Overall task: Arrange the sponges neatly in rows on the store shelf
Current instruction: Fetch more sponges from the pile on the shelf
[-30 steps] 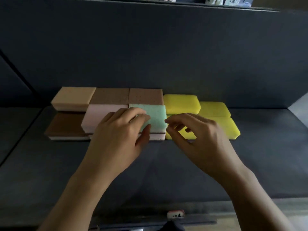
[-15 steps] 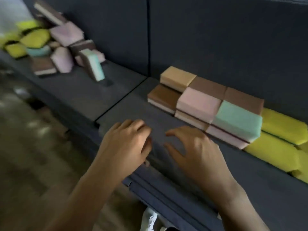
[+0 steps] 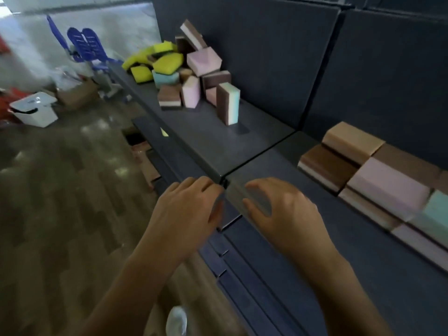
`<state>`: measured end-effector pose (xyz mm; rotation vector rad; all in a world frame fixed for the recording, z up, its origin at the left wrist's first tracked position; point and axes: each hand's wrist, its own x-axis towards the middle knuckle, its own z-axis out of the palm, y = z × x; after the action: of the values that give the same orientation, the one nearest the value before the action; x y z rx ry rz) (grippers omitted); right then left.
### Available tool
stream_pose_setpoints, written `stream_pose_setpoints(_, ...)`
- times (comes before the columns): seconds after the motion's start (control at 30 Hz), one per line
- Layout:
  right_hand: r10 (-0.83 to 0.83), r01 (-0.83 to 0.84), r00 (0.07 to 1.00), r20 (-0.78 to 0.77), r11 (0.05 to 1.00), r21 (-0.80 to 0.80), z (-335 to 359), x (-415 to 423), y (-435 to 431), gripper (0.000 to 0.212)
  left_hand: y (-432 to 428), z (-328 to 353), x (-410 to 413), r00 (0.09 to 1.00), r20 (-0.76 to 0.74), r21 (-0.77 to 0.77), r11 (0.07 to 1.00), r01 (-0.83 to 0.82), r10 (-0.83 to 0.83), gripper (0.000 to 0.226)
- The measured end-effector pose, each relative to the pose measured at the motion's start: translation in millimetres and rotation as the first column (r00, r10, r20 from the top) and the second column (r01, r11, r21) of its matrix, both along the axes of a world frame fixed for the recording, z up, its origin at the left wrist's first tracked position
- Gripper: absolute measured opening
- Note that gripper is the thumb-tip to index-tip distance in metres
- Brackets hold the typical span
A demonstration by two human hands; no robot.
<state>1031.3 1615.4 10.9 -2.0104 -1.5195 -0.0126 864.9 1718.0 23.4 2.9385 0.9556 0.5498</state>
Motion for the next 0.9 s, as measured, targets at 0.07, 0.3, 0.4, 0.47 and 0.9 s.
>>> stream_pose_setpoints(0.07, -0.02, 0.021, 1.0, -0.008, 0.999, 0.029, 4.5, -5.3, 20.4, 0.026, 22.2, 1.5, -4.2, 1.0, -0.001, -0.006, 1.0, 0.012, -0.012, 0.031)
stream_pose_setpoints(0.3, -0.142, 0.138, 0.988, 0.064, 0.989, 0.054, 24.8, -26.7, 106.6, 0.031, 120.6, 16.0, -16.9, 0.997, 0.014, 0.056, 0.996, 0.07, -0.071, 0.026)
stream_pose_setpoints(0.4, -0.187, 0.185, 0.981, 0.059, 0.982, 0.044, 25.2, -34.1, 138.7, 0.031, 155.8, 18.5, -18.7, 0.994, 0.009, 0.069, 0.992, 0.105, -0.106, 0.025)
stream_pose_setpoints(0.47, -0.218, 0.216, 0.975, 0.048, 0.975, 0.044, 23.0, -39.8, 155.5, 0.03, 174.1, 17.5, -21.4, 0.991, -0.005, 0.049, 0.99, 0.132, -0.132, 0.026)
stream_pose_setpoints(0.9, -0.259, 0.253, 0.949, 0.182, 0.966, 0.052, 42.0, 13.4, 268.3, 0.04, 268.5, -1.2, 0.4, 0.983, 0.01, -0.065, 0.981, 0.181, -0.181, 0.029)
